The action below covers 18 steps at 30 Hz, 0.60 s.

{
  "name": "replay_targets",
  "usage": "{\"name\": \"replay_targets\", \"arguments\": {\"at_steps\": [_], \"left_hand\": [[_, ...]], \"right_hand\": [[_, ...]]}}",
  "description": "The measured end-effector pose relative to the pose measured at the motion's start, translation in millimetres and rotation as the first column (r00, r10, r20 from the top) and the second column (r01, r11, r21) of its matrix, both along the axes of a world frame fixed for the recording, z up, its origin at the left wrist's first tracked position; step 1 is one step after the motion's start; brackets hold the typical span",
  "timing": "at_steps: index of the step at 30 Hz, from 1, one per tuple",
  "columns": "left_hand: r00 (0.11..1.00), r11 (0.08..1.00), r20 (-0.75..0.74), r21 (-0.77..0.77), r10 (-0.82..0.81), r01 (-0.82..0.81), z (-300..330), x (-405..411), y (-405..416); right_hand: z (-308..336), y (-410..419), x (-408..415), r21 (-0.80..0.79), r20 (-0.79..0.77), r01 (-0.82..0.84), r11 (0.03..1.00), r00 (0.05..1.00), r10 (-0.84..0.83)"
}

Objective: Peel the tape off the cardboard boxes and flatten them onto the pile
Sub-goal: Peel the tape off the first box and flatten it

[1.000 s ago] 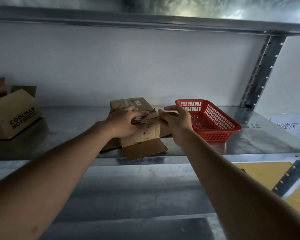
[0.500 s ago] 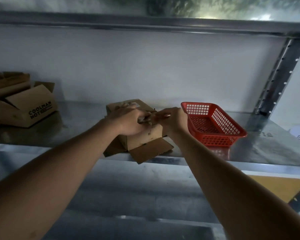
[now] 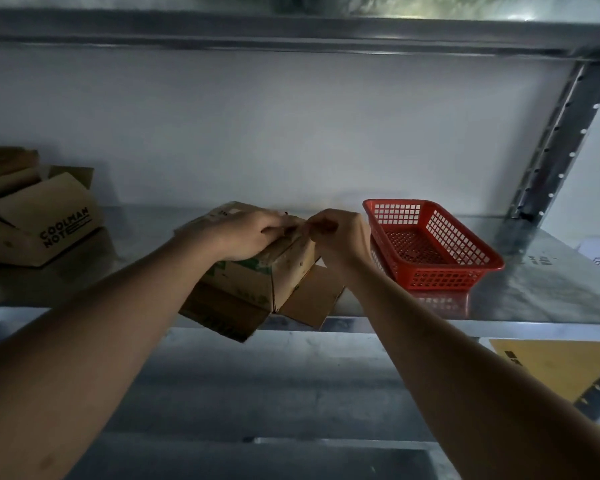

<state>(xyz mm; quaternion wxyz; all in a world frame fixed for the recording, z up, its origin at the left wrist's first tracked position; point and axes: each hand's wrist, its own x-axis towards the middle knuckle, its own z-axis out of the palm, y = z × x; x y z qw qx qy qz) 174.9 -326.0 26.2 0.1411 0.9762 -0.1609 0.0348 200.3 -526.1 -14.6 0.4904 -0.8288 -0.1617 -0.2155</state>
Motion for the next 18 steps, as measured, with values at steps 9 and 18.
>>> {"name": "replay_targets", "arguments": {"at_steps": [9,18], "left_hand": [[0.995,0.990,-0.078,-0.121,0.061,-0.070,0.2,10.6,-1.7],[0.993,0.980,-0.067,-0.169,0.095,-0.105,-0.6,8.1,-6.3]], "right_hand": [[-10.1,-3.7,-1.2,0.099,-0.023,-0.214,0.972,0.976,0.217],[-6.0,-6.1,-6.7,0.406,-0.175,-0.349,0.845,0.878,0.446]]}}
